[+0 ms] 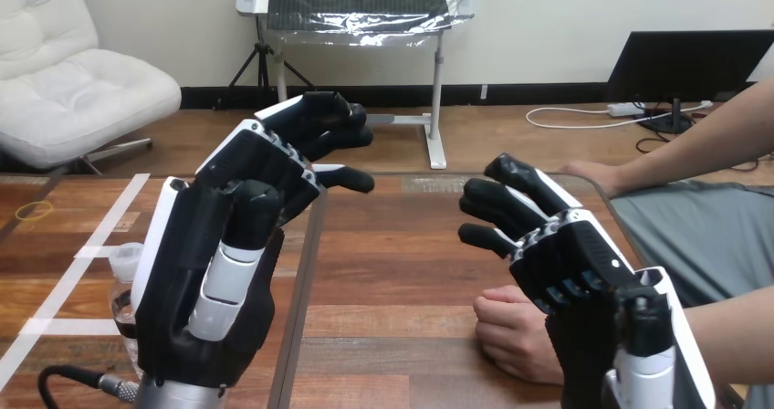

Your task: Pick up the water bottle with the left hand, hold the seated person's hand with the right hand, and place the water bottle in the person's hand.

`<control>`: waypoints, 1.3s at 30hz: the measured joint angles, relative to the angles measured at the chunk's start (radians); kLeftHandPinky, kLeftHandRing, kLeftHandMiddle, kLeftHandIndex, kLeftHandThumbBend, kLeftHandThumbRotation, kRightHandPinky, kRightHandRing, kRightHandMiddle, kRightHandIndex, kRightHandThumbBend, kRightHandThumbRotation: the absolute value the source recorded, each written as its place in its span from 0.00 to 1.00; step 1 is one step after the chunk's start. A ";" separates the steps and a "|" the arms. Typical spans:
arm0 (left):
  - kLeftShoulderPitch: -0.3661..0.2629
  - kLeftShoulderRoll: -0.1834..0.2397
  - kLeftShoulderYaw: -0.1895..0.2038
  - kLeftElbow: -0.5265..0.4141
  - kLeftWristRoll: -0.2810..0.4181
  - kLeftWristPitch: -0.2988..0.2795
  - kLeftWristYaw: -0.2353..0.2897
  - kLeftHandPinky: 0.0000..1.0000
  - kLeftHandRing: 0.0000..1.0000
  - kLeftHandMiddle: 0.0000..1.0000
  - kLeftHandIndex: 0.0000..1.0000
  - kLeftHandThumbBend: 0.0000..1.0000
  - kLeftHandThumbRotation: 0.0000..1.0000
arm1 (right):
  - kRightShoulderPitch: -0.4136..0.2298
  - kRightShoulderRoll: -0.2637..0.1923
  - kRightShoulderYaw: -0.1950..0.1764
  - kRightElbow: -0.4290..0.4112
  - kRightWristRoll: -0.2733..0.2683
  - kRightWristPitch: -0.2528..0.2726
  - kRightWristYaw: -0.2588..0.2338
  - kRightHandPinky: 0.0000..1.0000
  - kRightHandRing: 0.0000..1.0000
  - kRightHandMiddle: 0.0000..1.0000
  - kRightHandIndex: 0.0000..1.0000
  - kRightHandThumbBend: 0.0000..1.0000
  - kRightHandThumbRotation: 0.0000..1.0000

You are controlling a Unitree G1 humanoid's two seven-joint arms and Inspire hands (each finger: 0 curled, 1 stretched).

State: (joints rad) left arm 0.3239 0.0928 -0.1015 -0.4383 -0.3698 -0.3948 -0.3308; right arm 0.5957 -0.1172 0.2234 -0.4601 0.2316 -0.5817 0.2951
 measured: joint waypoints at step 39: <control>-0.055 -0.008 0.135 0.011 0.311 -0.050 0.214 0.68 0.85 0.86 0.84 1.00 0.46 | 0.000 -0.013 -0.008 0.000 0.045 0.006 0.021 0.81 0.84 0.85 0.87 0.65 1.00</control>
State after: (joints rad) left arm 0.2689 0.0852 0.0335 -0.4269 -0.0591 -0.4443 -0.1169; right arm 0.5957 -0.1298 0.2151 -0.4602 0.2770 -0.5759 0.3166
